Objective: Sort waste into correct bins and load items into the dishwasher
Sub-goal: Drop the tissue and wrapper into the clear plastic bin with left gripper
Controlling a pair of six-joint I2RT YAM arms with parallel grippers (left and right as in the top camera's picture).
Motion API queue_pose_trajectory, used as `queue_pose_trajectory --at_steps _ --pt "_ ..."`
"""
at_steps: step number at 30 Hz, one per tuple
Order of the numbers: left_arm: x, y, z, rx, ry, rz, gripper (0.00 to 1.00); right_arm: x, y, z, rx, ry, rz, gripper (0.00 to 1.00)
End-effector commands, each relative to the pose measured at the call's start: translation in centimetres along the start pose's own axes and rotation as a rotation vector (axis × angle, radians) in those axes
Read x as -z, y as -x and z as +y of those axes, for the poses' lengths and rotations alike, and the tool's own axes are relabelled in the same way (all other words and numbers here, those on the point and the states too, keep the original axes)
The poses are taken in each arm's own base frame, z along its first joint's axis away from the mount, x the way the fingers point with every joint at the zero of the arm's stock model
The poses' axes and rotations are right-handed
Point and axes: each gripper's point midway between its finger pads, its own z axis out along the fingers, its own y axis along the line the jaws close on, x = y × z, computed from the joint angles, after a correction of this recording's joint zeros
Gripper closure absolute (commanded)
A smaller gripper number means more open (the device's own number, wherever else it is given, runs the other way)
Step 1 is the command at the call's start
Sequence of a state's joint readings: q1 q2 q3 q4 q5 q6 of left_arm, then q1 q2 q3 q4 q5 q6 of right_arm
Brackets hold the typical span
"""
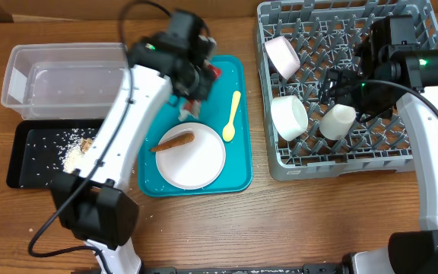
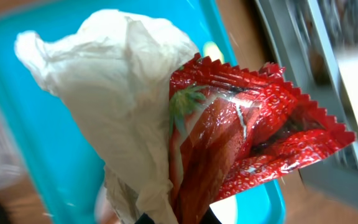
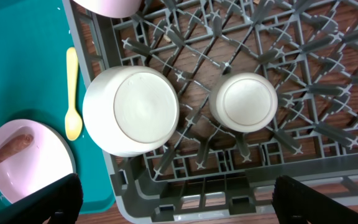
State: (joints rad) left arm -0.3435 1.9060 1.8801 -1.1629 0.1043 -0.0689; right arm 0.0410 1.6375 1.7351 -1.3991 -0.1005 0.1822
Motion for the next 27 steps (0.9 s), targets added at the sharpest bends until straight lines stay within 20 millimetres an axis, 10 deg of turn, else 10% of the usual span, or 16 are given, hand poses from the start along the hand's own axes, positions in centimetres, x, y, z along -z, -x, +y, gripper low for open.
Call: queue_pose_trajectory --at_steps 1,5,10,11,16,22,27 --pt "4.2 3.7 8.4 0.195 0.119 -0.17 0.96 0.3 0.1 0.4 0.014 0.011 -0.011 0.0" --pt "5.3 3.6 17.7 0.39 0.264 -0.24 0.95 0.3 0.2 0.4 0.013 0.011 -0.012 0.0" --pt "2.4 2.3 24.0 0.536 0.304 -0.211 0.92 0.3 0.3 0.4 0.014 0.013 -0.02 0.0" --pt "0.9 1.8 25.3 0.554 0.31 -0.188 0.79 0.3 0.3 0.4 0.014 0.013 -0.019 0.0" --pt "-0.9 1.6 26.7 0.574 0.316 -0.176 0.1 0.3 0.3 0.4 0.015 0.013 -0.019 0.0" --pt "2.6 3.1 25.8 0.557 0.311 -0.237 0.03 0.3 0.2 0.4 0.014 0.011 -0.012 0.0" --pt "7.3 3.5 21.2 0.452 0.199 -0.239 0.14 0.3 0.1 0.3 0.014 0.01 -0.009 0.0"
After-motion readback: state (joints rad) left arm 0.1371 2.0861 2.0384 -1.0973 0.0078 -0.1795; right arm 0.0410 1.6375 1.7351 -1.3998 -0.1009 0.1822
